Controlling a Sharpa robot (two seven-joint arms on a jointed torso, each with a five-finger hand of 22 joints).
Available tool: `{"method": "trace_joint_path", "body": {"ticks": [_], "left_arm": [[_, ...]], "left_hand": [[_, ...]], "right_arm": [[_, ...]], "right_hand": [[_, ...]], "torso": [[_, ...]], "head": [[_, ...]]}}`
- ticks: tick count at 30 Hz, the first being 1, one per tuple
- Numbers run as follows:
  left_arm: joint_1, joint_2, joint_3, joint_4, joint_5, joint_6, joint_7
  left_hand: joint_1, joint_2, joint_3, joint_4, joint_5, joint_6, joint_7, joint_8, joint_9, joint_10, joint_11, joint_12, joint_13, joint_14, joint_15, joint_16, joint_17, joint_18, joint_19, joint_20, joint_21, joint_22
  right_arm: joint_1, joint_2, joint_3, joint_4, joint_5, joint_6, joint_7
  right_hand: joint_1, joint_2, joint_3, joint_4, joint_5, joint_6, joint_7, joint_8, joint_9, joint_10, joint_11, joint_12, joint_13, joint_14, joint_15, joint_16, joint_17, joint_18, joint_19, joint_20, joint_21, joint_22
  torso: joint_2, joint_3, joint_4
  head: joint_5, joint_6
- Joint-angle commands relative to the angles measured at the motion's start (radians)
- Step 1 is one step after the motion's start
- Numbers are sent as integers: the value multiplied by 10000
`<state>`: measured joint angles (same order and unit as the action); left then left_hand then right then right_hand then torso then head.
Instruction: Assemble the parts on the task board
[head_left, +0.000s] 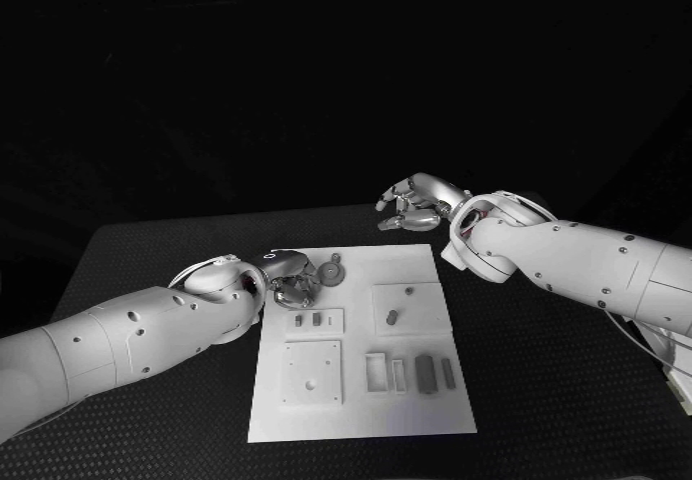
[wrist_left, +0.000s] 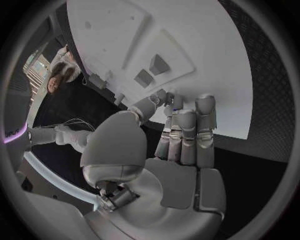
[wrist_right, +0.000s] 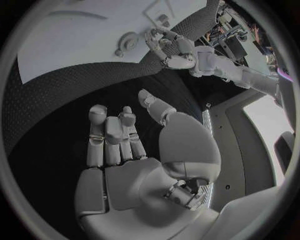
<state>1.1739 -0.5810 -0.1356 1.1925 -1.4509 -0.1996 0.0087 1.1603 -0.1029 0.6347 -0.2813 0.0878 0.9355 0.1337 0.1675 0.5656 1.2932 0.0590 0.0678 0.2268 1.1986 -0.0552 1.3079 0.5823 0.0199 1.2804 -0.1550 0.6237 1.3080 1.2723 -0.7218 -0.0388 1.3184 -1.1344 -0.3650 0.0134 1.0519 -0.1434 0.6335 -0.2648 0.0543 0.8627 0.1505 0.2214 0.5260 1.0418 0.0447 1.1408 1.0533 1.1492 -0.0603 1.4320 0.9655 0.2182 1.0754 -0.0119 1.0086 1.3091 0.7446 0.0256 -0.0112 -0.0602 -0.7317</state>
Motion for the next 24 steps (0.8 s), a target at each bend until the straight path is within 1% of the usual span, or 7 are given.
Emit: {"method": "trace_joint_path", "body": {"ticks": [1,8,12,20,24], "left_arm": [[-41,-6,-26,-24,-8,-8,-112],[-42,-28,-25,-22,-8,-84,-127],[-42,-40,-23,-24,-8,-117,-153],[-45,-67,-20,-21,-8,-226,-157],[-45,-86,-19,-20,-8,-248,-165]], "left_hand": [[20,-120,-69,6,-14,-34,30,27,-16,-9,-26,52,20,-87,-14,36,-12,1200,-35,14,-37,164],[-13,-211,-112,23,-16,-52,11,46,-38,-102,1,13,33,-110,11,42,-19,1194,-43,22,-53,166],[-14,-245,-123,28,-13,-69,-5,53,-51,-160,18,-4,37,-123,27,45,-24,1196,-48,30,-62,167],[-2,-307,-137,41,-12,-108,-36,79,-87,-360,79,-28,44,-184,85,42,-40,1207,-86,76,-104,165],[11,-339,-145,52,-12,-123,-41,115,-114,-733,182,-56,6,-215,183,62,-48,1248,-95,150,-128,169]], "right_arm": [[-4,0,6,5,-11,106,84],[-4,-5,6,3,-11,106,84],[-4,-8,6,4,-11,104,82],[-4,-11,6,2,-11,108,84],[-4,-9,6,0,-11,109,85]], "right_hand": [[-10,88,-35,-36,24,-15,88,-23,-13,-59,15,38,-16,-82,-8,25,-8,436,72,-26,-53,87],[-10,90,-34,-37,24,-14,88,-22,-13,-59,15,38,-17,-81,-8,25,-9,436,73,-26,-53,87],[-9,90,-34,-37,24,-14,88,-21,-14,-59,15,39,-17,-81,-8,25,-9,436,73,-26,-53,87],[-8,91,-34,-38,24,-14,88,-21,-14,-59,15,40,-18,-81,-8,25,-10,436,73,-26,-53,88],[-8,90,-34,-39,24,-13,88,-20,-14,-59,15,40,-19,-81,-8,26,-10,436,73,-26,-53,88]], "torso": [[-1,1,2],[0,5,0],[1,-1,0],[2,0,3],[-1,2,-1]], "head": [[-10,-2],[-12,-2],[-11,2],[-16,-5],[-20,-10]]}}
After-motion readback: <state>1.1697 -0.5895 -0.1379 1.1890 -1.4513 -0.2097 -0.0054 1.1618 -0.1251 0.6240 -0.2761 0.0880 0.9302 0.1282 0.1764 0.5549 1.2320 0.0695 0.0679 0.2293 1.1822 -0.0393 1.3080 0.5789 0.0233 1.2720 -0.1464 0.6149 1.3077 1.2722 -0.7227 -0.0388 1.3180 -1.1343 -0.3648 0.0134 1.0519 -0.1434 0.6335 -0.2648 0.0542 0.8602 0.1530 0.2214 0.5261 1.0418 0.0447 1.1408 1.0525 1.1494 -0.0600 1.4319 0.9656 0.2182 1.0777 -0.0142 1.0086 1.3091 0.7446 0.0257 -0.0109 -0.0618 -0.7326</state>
